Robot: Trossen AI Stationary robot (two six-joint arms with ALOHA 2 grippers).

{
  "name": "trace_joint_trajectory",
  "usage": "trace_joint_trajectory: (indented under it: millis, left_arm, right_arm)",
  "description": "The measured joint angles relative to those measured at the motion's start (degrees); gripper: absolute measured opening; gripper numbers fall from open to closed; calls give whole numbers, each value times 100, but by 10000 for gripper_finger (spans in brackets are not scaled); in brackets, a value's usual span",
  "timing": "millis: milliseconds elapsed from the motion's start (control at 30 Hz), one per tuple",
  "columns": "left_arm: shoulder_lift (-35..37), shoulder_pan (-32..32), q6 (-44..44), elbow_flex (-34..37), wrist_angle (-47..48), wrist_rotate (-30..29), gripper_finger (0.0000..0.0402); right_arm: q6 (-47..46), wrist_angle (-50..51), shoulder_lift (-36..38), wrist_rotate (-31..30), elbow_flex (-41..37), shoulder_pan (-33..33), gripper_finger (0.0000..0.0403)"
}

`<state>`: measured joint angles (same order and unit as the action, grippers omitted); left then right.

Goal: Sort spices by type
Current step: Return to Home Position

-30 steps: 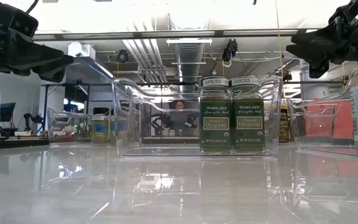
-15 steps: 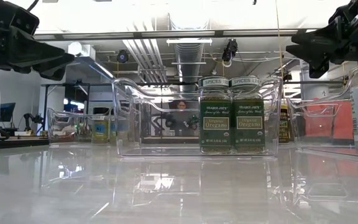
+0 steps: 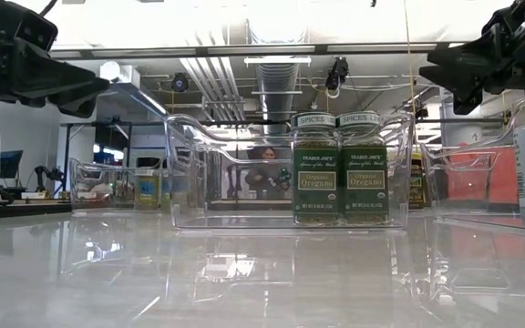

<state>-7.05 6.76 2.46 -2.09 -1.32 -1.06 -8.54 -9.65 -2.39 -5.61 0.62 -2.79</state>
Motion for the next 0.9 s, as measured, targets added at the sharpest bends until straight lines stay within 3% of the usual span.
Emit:
trace_joint_trajectory:
  millis: [500,900]
  left_arm:
    - [0,-2,0,-4,0,11,103]
    - [0,0,-2,-9,2,13,103]
  right_arm:
    - [6,0,0,0,0,0,118]
    - [5,0,0,-2,2,0,140]
